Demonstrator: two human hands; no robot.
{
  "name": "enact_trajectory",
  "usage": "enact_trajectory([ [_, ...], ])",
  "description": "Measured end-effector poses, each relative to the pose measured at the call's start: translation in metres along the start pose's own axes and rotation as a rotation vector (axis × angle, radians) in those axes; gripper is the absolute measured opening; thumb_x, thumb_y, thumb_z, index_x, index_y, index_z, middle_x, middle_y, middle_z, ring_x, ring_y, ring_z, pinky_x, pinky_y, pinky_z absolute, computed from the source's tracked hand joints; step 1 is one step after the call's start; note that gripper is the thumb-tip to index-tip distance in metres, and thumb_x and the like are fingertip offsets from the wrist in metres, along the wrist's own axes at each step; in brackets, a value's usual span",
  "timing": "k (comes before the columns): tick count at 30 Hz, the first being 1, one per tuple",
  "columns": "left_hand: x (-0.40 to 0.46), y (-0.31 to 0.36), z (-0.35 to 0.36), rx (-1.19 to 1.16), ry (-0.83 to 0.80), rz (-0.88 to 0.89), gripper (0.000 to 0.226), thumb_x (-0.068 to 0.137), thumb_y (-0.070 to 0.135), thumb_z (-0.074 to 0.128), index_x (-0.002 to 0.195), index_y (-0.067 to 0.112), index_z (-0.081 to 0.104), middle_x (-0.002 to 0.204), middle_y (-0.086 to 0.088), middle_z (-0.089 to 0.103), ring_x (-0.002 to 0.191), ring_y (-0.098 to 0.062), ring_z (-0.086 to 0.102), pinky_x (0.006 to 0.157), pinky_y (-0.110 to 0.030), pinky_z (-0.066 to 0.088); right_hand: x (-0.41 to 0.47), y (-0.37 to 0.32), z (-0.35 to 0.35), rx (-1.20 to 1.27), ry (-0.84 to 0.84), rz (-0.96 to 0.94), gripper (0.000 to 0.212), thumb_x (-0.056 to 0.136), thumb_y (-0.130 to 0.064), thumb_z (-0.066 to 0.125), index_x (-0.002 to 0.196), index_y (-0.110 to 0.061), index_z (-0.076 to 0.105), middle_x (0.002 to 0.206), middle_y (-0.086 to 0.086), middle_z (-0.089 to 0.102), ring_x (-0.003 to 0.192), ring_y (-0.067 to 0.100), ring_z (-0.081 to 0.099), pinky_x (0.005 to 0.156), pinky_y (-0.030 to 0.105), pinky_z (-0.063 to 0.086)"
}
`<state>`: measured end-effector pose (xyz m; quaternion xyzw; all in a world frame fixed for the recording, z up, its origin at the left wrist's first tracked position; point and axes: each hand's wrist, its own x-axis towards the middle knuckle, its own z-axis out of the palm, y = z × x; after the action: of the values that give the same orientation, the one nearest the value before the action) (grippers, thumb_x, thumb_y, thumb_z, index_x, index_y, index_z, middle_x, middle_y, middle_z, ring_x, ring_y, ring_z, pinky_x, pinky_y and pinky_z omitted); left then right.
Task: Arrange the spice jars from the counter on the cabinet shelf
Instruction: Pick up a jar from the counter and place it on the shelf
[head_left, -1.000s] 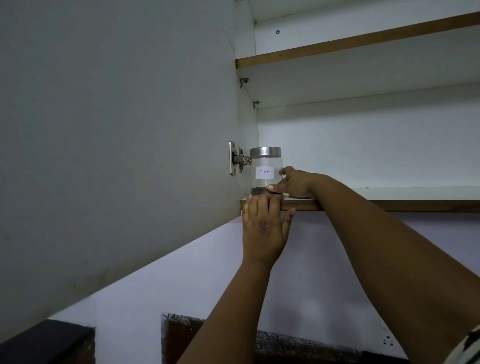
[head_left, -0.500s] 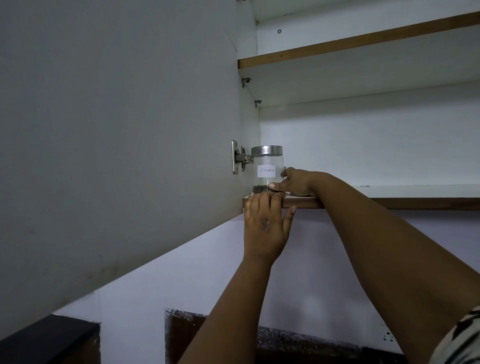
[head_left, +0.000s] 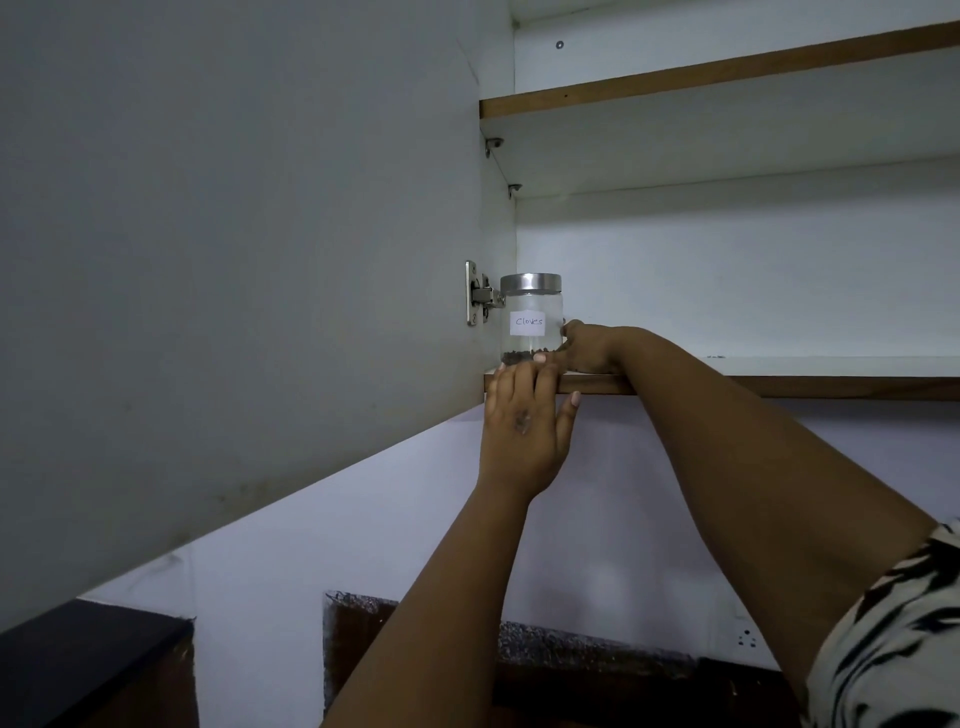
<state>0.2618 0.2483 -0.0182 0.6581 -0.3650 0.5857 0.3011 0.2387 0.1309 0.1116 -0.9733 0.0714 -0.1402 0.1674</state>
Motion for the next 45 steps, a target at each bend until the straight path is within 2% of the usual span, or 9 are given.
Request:
enact_trajectory([
  [9,-0.001,-0.001,0.0,-0.025,0.009,-0.006,0.039,0.099,0.033,0.045,0.127,0.008,0.054,0.116,-0.008,0.058,0.111,-0.023,0.05,0.108,-0.042,0.038,-0.001,-0.002,0.001,0.018,0.023,0.005,0.078,0.093,-0.051,0.056,0.148,-0.005,0.023,0.146,0.012,0.042,0.13,0.028,0.045,0.102,0.034,0.037],
  [18,-0.001,-0.002,0.001,-0.032,0.015,-0.001,0.039,0.098,0.033,0.043,0.127,0.009,0.054,0.114,-0.007,0.058,0.11,-0.022,0.05,0.111,-0.04,0.032,-0.007,-0.002,0.0,0.033,0.042,0.028,0.075,0.092,-0.049,0.057,0.147,-0.007,0.027,0.145,0.01,0.045,0.128,0.028,0.047,0.102,0.035,0.037],
  [22,-0.001,-0.002,-0.001,-0.032,0.009,0.001,0.04,0.098,0.031,0.045,0.129,0.008,0.054,0.115,-0.007,0.058,0.112,-0.022,0.049,0.111,-0.04,0.032,-0.009,-0.001,0.0,0.01,0.05,0.056,0.079,0.091,-0.054,0.056,0.147,-0.006,0.027,0.145,0.011,0.046,0.126,0.028,0.048,0.105,0.039,0.039],
  [35,-0.003,-0.005,0.001,-0.02,-0.008,0.029,0.043,0.097,0.032,0.045,0.132,0.009,0.052,0.118,-0.008,0.057,0.114,-0.023,0.05,0.112,-0.042,0.031,-0.004,0.002,0.001,-0.004,0.053,0.082,0.079,0.089,-0.056,0.056,0.145,-0.007,0.03,0.142,0.013,0.048,0.122,0.029,0.051,0.103,0.04,0.041],
  [40,-0.001,-0.005,0.0,-0.006,-0.045,0.025,0.041,0.097,0.034,0.044,0.128,0.009,0.053,0.119,-0.009,0.057,0.114,-0.026,0.052,0.113,-0.043,0.03,-0.014,-0.002,0.001,-0.004,0.07,0.129,0.074,0.092,-0.05,0.057,0.141,-0.002,0.031,0.137,0.016,0.048,0.116,0.029,0.051,0.087,0.034,0.04],
  [42,-0.001,-0.004,-0.002,-0.009,-0.052,0.031,0.041,0.097,0.034,0.043,0.128,0.009,0.053,0.119,-0.009,0.057,0.114,-0.026,0.052,0.113,-0.043,0.029,-0.018,-0.003,0.002,0.018,0.078,0.151,0.078,0.091,-0.053,0.057,0.141,0.0,0.03,0.138,0.017,0.047,0.114,0.028,0.051,0.092,0.036,0.04],
  [45,-0.001,-0.003,-0.003,-0.013,-0.044,0.027,0.041,0.094,0.033,0.047,0.127,0.01,0.054,0.115,-0.007,0.057,0.112,-0.023,0.049,0.112,-0.041,0.031,-0.034,-0.004,0.005,-0.014,0.067,0.155,0.071,0.098,-0.051,0.044,0.146,-0.001,0.027,0.146,0.019,0.039,0.128,0.031,0.044,0.103,0.039,0.034],
])
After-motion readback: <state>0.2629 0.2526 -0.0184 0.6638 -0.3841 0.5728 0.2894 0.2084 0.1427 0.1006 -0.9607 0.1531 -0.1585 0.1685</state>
